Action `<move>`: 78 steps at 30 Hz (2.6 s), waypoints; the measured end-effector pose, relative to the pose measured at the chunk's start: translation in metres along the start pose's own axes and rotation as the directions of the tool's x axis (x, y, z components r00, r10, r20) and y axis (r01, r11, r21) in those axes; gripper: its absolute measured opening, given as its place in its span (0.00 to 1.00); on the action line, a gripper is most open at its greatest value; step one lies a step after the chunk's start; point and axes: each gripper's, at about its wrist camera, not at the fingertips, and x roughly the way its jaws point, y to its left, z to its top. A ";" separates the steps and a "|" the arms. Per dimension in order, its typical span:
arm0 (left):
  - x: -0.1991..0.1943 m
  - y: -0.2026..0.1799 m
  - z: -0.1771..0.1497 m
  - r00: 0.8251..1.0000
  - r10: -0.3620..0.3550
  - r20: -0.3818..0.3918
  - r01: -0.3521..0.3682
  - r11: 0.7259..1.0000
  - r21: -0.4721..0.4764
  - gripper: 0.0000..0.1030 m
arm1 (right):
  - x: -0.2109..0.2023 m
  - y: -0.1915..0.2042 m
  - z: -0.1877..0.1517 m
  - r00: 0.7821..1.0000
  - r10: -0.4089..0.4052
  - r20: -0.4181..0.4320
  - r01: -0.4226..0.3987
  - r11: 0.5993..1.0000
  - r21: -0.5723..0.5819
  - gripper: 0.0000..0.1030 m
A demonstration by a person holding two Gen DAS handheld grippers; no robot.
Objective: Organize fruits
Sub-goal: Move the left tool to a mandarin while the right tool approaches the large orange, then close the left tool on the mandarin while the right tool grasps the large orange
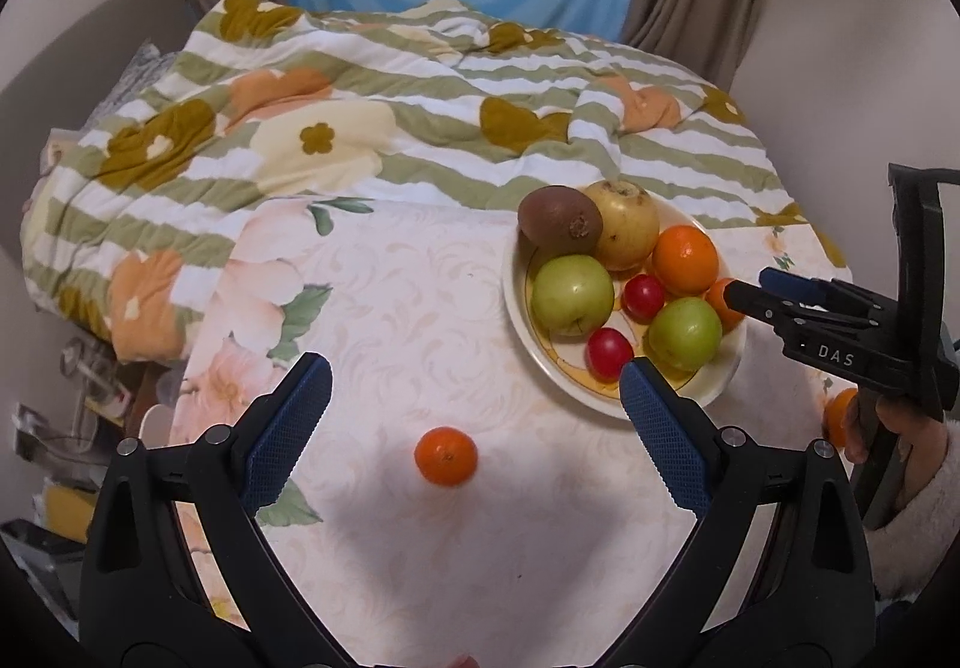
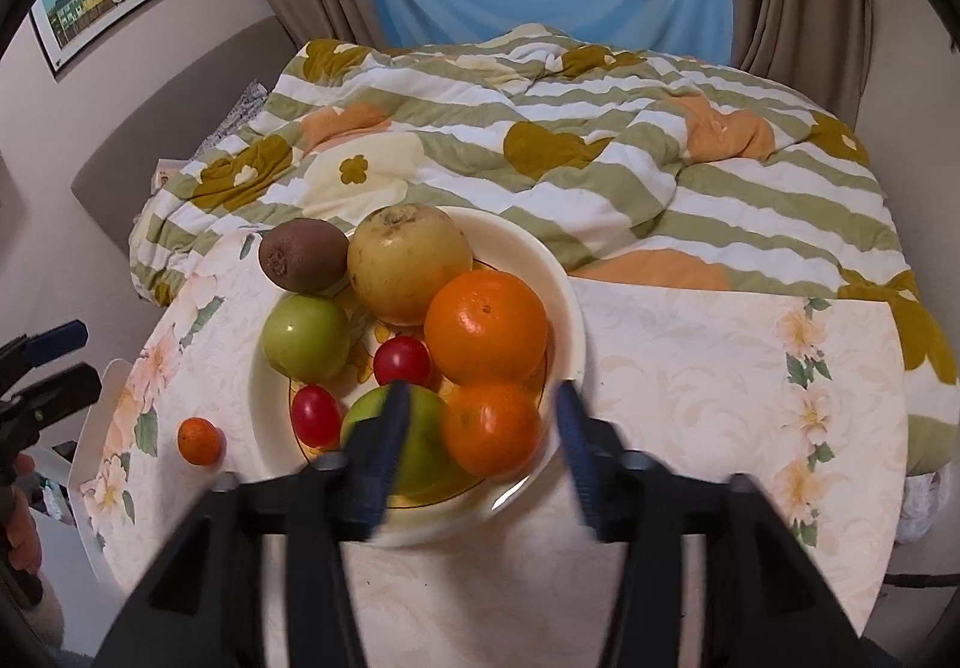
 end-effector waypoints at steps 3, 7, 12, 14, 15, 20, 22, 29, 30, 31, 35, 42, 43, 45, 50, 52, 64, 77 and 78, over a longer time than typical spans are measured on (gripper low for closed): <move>-0.001 0.001 -0.001 1.000 0.002 0.004 -0.002 1.000 -0.005 1.00 | -0.002 0.001 0.000 1.000 0.000 0.017 0.000 1.000 -0.003 0.71; -0.006 0.001 -0.002 1.000 0.015 0.014 -0.015 1.000 -0.010 1.00 | -0.007 0.004 0.000 0.999 0.001 0.053 0.000 1.000 -0.014 1.00; -0.019 0.002 -0.001 0.999 0.025 0.032 -0.024 1.000 -0.017 1.00 | -0.019 0.007 0.000 0.997 -0.011 0.074 0.013 1.000 -0.016 1.00; -0.027 0.003 -0.001 0.999 0.026 0.042 -0.026 1.000 -0.014 1.00 | -0.029 0.008 0.000 0.996 -0.019 0.091 0.020 1.000 -0.016 1.00; -0.031 0.003 -0.001 0.999 0.026 0.048 -0.026 1.000 -0.010 1.00 | -0.034 0.009 0.000 0.995 -0.025 0.100 0.027 1.000 -0.017 1.00; -0.052 0.004 -0.004 0.997 0.030 0.071 -0.031 0.999 0.018 1.00 | -0.065 0.015 -0.003 0.991 -0.058 0.119 0.059 0.998 -0.006 1.00; -0.061 0.005 -0.006 0.996 0.032 0.081 -0.034 0.999 0.025 1.00 | -0.079 0.018 -0.007 0.989 -0.081 0.121 0.081 0.997 0.003 1.00; -0.089 0.008 -0.019 0.993 0.018 0.118 -0.026 0.997 0.066 1.00 | -0.122 0.028 -0.024 0.975 -0.163 0.153 0.159 0.987 0.036 1.00; -0.092 0.008 -0.021 0.992 0.017 0.123 -0.026 0.997 0.072 1.00 | -0.130 0.030 -0.027 0.971 -0.178 0.161 0.173 0.984 0.045 1.00; -0.094 0.009 -0.023 0.992 0.011 0.127 -0.021 0.997 0.077 1.00 | -0.135 0.031 -0.031 0.967 -0.190 0.169 0.184 0.982 0.051 1.00; -0.099 0.014 -0.030 0.992 -0.013 0.129 0.001 0.995 0.097 1.00 | -0.158 0.036 -0.046 0.950 -0.250 0.187 0.238 0.968 0.086 1.00; -0.090 0.015 -0.041 0.995 -0.040 0.096 0.027 0.991 0.135 1.00 | -0.180 0.031 -0.077 0.924 -0.337 0.181 0.310 0.937 0.162 1.00; -0.086 0.014 -0.042 0.996 -0.038 0.084 0.026 0.990 0.139 1.00 | -0.181 0.029 -0.083 0.917 -0.358 0.175 0.329 0.928 0.174 1.00; -0.078 0.014 -0.046 0.997 -0.034 0.063 0.024 0.989 0.146 1.00 | -0.182 0.026 -0.091 0.909 -0.384 0.165 0.351 0.916 0.194 1.00; -0.049 0.014 -0.055 1.000 -0.024 0.009 0.023 0.987 0.156 1.00 | -0.175 0.010 -0.109 0.900 -0.416 0.131 0.375 0.892 0.253 1.00; -0.037 0.015 -0.058 1.000 -0.022 -0.004 0.022 0.987 0.160 1.00 | -0.169 0.003 -0.114 0.897 -0.428 0.113 0.388 0.882 0.266 1.00; 0.044 0.020 -0.063 0.995 0.022 -0.102 -0.004 0.984 0.176 1.00 | -0.117 -0.046 -0.139 0.901 -0.433 -0.009 0.414 0.857 0.307 1.00; 0.090 0.013 -0.065 0.981 -0.016 -0.193 0.049 0.984 0.170 0.42 | -0.083 -0.062 -0.140 0.898 -0.434 -0.074 0.436 0.853 0.288 1.00; 0.090 0.013 -0.064 0.981 -0.018 -0.193 0.051 0.984 0.169 0.42 | -0.082 -0.063 -0.139 0.898 -0.433 -0.076 0.436 0.853 0.289 1.00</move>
